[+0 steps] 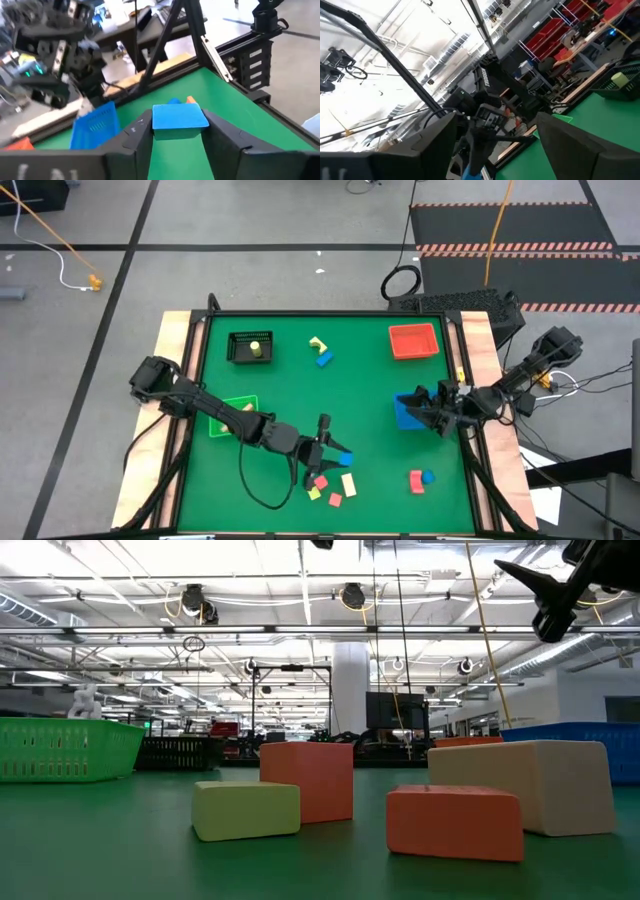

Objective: Sort & place blocks by color
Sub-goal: Put the blue block into the orange bin

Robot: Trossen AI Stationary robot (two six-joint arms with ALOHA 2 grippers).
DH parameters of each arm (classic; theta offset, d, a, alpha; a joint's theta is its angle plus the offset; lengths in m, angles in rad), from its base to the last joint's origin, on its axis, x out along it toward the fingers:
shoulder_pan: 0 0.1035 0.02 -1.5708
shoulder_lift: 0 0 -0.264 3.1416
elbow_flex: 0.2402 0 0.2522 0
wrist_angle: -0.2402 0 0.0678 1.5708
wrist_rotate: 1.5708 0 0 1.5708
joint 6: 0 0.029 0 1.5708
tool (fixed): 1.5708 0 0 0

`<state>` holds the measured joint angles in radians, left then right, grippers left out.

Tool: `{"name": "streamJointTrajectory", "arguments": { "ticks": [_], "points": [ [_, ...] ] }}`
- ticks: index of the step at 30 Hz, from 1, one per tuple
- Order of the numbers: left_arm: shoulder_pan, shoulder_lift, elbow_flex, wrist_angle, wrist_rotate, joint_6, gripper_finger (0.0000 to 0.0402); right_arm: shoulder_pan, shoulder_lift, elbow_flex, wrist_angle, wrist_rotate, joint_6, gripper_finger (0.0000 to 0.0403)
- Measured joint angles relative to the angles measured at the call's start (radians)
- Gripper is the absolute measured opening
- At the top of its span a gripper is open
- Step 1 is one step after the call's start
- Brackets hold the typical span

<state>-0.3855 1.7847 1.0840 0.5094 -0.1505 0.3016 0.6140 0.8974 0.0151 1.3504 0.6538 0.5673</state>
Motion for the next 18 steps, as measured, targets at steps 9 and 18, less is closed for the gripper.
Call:
{"name": "streamJointTrajectory", "arguments": {
  "ticks": [9, 18],
  "points": [
    [-0.017, 0.000, 0.000, 0.050, -0.037, -0.077, 0.0134, -0.008, 0.000, 0.000, -0.194, 0.031, 0.235, 0.0267],
    [0.024, 0.000, 0.000, 0.023, -0.085, -0.086, 0.0008, -0.019, 0.001, 0.069, -0.489, -0.005, 0.461, 0.0259]
  ]
}}
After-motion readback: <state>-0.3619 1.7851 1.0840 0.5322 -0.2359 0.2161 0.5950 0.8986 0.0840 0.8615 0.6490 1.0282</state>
